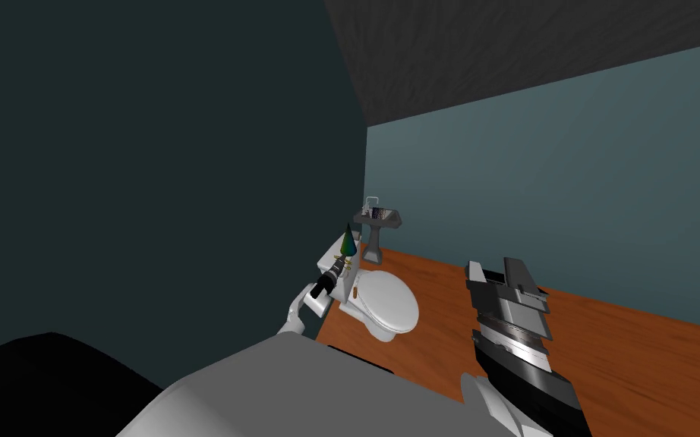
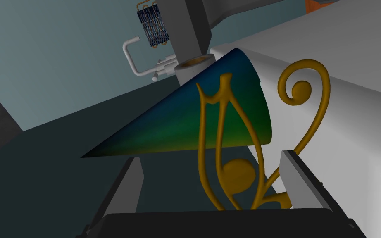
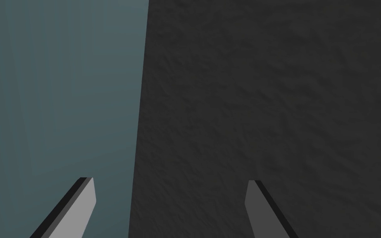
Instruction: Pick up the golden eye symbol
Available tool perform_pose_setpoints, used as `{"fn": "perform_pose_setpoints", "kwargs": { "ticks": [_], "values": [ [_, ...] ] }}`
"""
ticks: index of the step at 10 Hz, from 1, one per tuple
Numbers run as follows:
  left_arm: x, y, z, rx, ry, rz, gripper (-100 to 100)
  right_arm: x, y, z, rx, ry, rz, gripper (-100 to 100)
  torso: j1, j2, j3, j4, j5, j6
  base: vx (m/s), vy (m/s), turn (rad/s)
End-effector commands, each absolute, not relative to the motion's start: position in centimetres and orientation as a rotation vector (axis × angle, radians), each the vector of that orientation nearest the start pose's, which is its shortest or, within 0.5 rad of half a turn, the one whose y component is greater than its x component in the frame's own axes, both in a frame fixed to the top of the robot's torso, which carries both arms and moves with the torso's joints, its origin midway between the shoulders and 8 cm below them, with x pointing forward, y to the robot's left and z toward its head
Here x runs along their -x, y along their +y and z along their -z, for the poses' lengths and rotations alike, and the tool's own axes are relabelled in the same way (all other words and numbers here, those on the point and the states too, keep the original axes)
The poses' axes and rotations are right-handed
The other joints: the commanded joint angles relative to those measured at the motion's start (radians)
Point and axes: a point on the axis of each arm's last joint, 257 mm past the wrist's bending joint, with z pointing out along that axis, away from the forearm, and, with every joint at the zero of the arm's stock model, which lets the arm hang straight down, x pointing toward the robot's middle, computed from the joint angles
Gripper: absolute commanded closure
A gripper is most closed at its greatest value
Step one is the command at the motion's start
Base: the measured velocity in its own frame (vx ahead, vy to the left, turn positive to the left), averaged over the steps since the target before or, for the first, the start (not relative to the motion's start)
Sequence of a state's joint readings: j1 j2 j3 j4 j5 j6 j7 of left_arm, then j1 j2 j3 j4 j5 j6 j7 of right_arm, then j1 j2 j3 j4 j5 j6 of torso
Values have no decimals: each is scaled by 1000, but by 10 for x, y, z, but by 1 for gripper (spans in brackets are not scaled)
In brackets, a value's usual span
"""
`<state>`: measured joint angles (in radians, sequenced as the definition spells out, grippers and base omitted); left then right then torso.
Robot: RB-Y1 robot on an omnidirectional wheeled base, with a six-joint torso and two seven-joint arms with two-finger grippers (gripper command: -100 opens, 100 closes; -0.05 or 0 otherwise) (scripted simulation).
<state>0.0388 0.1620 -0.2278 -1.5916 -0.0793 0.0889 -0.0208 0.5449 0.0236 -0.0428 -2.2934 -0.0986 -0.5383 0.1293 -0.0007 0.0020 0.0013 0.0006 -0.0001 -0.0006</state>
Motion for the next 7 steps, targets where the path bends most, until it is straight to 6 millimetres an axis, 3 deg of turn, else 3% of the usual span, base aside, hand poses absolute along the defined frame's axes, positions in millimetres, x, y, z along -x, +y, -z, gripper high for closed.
{"fn": "perform_pose_setpoints", "kwargs": {
  "ticks": [1, 2, 3, 5, 6, 7],
  "values": [
    [-522, 157, 286, 992, 1578, 1088, -100, -325, -311, -24, -673, 555, -1182, 0, 0, 0, 0, 0, 0, 0, -28, -3, -1],
    [-522, 157, 291, 997, 1586, 1082, -100, -325, -311, -24, -673, 555, -1182, 0, 0, -1, -1, 0, 0, 0, -6, -4, 3],
    [-537, 158, 278, 979, 1556, 1104, -100, -325, -311, -24, -673, 555, -1182, 0, 0, -3, -2, -1, 0, 0, -58, -9, -23],
    [-541, 160, 295, 995, 1588, 1080, -100, -325, -311, -24, -673, 555, -1182, 0, 0, 0, 0, 0, 0, 0, -50, -7, -7],
    [-555, 162, 280, 979, 1554, 1104, -100, -325, -311, -24, -673, 555, -1182, 0, 0, -1, -1, 0, 0, 0, -66, -5, -22],
    [-561, 160, 284, 977, 1567, 1096, -100, -325, -311, -24, -673, 555, -1182, 0, 0, 0, 0, 0, 0, 0, -70, -5, -14]
  ]
}}
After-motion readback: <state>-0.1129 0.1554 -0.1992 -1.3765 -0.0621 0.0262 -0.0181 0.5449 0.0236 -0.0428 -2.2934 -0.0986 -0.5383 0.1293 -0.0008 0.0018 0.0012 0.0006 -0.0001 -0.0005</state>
